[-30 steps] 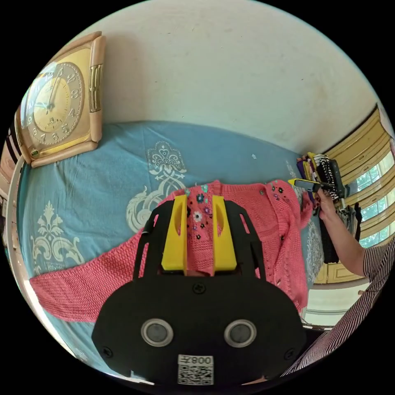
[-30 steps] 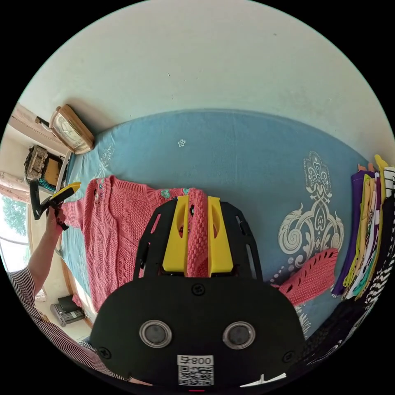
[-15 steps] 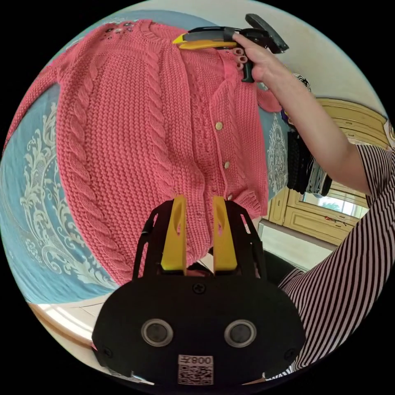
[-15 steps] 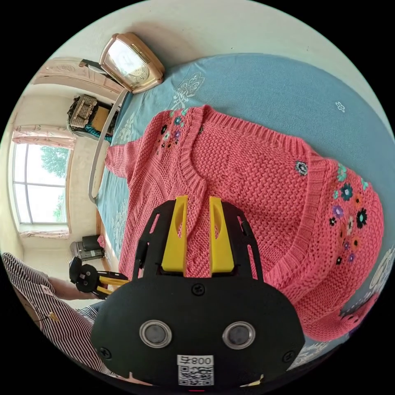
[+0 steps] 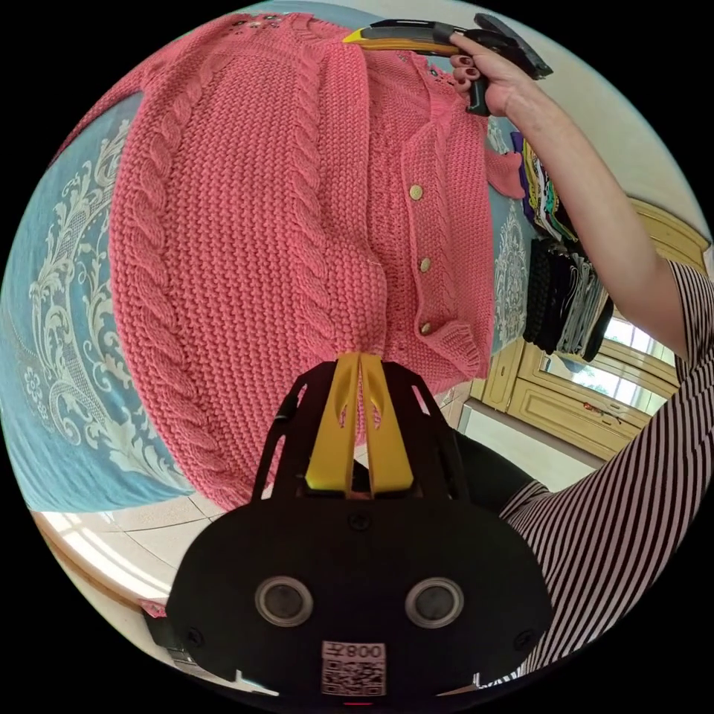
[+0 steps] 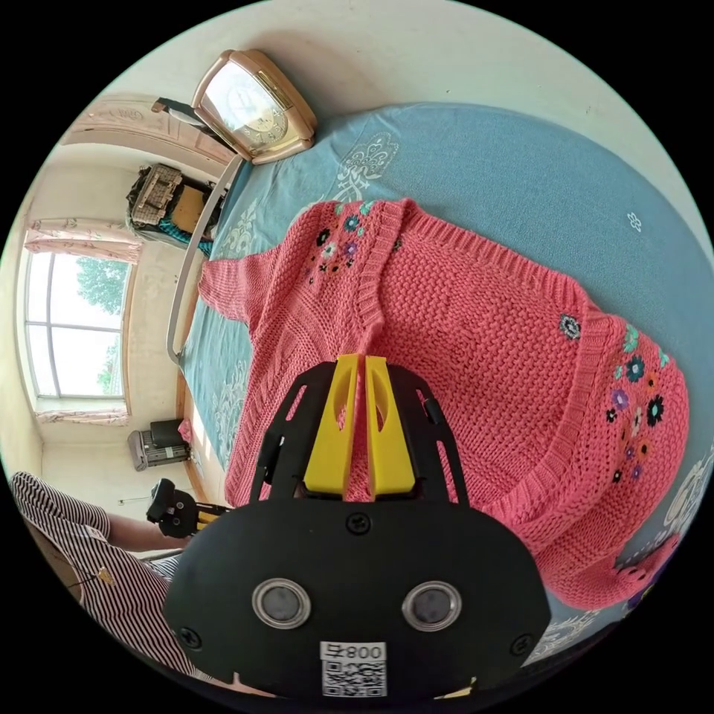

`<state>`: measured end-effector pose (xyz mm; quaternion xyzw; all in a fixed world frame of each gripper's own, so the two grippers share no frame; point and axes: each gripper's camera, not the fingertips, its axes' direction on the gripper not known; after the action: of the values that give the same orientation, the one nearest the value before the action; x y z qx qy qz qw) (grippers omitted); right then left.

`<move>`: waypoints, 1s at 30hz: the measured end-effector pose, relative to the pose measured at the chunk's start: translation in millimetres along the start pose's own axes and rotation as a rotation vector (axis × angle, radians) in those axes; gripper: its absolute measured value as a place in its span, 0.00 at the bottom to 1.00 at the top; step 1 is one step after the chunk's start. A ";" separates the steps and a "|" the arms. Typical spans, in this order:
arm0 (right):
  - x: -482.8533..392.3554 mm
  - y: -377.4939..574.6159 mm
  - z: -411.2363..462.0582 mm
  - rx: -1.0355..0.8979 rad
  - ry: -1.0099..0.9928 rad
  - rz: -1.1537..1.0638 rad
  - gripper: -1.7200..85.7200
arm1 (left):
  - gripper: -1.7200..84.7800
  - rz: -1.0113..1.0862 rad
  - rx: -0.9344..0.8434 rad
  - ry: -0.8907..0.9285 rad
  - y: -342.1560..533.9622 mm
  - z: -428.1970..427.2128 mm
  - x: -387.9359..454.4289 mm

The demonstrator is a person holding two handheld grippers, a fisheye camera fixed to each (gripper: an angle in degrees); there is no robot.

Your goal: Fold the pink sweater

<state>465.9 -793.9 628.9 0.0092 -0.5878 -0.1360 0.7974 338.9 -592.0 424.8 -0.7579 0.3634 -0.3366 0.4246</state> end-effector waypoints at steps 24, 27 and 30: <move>-19.5 -9.9 -24.2 0.081 -0.058 -0.022 0.04 | 0.04 0.052 0.022 0.013 21.0 26.9 29.1; -21.0 -18.2 -23.1 0.079 -0.010 -0.019 0.04 | 0.04 0.071 0.002 0.006 10.2 41.2 29.3; -14.7 -27.8 -6.5 0.042 0.065 0.004 0.04 | 0.04 0.062 -0.008 0.017 -1.8 63.8 25.2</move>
<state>462.3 -818.3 608.3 0.0293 -0.5645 -0.1217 0.8159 404.5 -587.0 405.1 -0.7451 0.3917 -0.3281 0.4286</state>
